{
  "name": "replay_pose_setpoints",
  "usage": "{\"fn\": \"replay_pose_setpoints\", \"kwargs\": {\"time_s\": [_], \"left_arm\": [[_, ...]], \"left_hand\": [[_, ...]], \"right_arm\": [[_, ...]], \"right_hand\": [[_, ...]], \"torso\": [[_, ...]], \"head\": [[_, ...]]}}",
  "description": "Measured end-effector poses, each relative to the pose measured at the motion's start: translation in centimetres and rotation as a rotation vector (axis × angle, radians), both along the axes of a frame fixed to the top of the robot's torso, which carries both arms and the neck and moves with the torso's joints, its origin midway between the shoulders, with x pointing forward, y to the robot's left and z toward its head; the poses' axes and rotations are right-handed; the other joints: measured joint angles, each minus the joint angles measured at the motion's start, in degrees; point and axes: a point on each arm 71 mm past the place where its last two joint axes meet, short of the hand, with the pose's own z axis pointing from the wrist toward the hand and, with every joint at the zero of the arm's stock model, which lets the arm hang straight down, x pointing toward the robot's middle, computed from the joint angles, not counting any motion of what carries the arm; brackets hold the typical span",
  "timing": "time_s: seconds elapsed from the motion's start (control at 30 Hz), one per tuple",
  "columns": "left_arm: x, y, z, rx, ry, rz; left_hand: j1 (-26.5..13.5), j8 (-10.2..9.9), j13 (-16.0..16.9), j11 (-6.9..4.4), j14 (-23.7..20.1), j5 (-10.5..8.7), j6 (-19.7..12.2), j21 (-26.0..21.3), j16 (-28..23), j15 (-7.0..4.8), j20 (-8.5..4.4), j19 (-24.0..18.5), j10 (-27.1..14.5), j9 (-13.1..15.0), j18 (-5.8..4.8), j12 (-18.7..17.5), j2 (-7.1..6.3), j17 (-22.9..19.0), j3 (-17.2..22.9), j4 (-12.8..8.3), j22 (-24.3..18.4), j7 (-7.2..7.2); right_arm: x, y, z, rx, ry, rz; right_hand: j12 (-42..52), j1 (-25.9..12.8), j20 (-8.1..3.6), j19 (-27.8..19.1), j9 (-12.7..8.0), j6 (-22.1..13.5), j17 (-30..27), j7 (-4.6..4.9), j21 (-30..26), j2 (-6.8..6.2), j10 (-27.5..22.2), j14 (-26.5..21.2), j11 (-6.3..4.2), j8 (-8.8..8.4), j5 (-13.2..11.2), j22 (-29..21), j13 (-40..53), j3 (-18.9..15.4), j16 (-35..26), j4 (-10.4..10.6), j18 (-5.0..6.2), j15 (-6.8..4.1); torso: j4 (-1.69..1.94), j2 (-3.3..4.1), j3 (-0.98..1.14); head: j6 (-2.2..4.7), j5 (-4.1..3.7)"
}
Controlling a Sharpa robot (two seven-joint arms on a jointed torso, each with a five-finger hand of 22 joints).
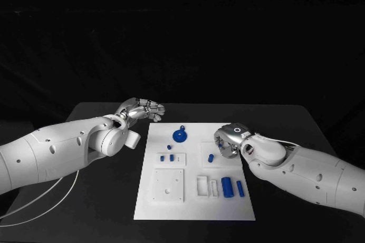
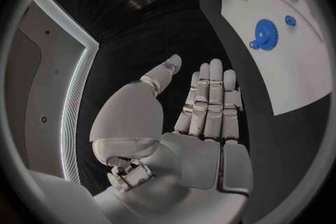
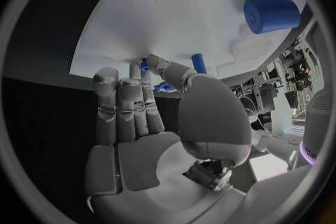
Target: Assemble the parts on the task board
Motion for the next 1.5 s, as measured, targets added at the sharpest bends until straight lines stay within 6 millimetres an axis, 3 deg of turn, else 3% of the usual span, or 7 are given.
{"fn": "replay_pose_setpoints", "kwargs": {"time_s": [0.3,1.5], "left_arm": [[0.0,0.0,0.0,0.000,0.000,0.000],[0.1,0.3,0.0,0.003,-0.001,0.007]], "left_hand": [[0.00,0.00,-0.03,0.00,0.00,0.00,0.00,0.00,0.00,0.00,0.00,0.00,0.00,0.00,0.00,0.00,0.00,0.14,-0.16,-0.16,0.05,0.00],[-0.20,0.00,-0.10,0.00,0.20,0.00,0.00,-0.23,-0.21,-0.21,0.00,0.00,0.00,-0.05,-0.02,0.00,0.20,0.41,-0.16,-0.16,0.13,0.00]], "right_arm": [[-0.2,0.1,-0.1,-0.003,-0.022,-0.002],[-1.0,-0.4,0.9,0.044,-0.042,0.001]], "right_hand": [[0.26,0.00,-0.09,0.09,0.20,0.52,0.00,-0.45,0.22,0.00,0.22,-0.04,-0.22,0.00,0.00,-0.01,0.37,0.33,0.00,-0.33,0.00,-0.06],[0.88,0.00,-0.49,0.54,0.30,1.42,0.10,-0.57,0.89,-0.05,1.45,0.25,-1.43,0.21,-0.07,-0.02,1.12,1.03,0.19,-0.06,0.00,-0.37]], "torso": [[0.01,0.01,-0.02],[-0.04,0.00,0.07]], "head": [[-0.04,-0.06],[0.54,-0.18]]}}
